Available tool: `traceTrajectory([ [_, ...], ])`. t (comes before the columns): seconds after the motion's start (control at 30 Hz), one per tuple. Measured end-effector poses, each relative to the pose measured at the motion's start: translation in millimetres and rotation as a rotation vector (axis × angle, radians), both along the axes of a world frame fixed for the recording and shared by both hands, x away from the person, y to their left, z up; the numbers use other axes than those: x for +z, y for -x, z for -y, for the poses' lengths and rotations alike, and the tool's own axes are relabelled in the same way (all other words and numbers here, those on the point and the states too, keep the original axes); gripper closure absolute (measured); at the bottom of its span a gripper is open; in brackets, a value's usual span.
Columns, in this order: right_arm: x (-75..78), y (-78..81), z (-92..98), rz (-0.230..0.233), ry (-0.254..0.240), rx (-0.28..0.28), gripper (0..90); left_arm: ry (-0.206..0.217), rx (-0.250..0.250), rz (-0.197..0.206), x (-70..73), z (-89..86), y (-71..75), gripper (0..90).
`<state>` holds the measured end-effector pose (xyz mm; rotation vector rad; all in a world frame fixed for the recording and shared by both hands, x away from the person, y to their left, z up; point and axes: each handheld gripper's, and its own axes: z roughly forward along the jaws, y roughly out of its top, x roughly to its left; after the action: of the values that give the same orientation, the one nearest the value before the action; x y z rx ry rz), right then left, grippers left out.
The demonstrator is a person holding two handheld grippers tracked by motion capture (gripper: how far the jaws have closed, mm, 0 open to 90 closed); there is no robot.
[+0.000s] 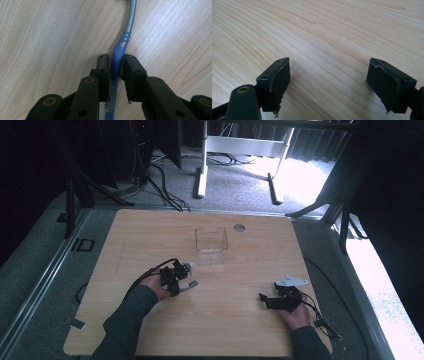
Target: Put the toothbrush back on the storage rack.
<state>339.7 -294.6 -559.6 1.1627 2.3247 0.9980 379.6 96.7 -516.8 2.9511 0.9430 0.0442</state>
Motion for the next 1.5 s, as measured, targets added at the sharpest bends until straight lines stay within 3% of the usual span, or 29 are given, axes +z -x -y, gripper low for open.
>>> traceTrajectory([
  [0.87, 0.0, 0.0, 0.0, 0.000, 0.000, 0.000, 18.7, 0.017, -0.004, -0.031, 0.0, -1.0, -0.7, 81.9],
  [1.5, 0.0, 0.0, 0.0, 0.000, 0.000, 0.000, 18.7, 0.054, 0.027, 0.013, 12.1, -4.3, 0.8, 82.0],
])
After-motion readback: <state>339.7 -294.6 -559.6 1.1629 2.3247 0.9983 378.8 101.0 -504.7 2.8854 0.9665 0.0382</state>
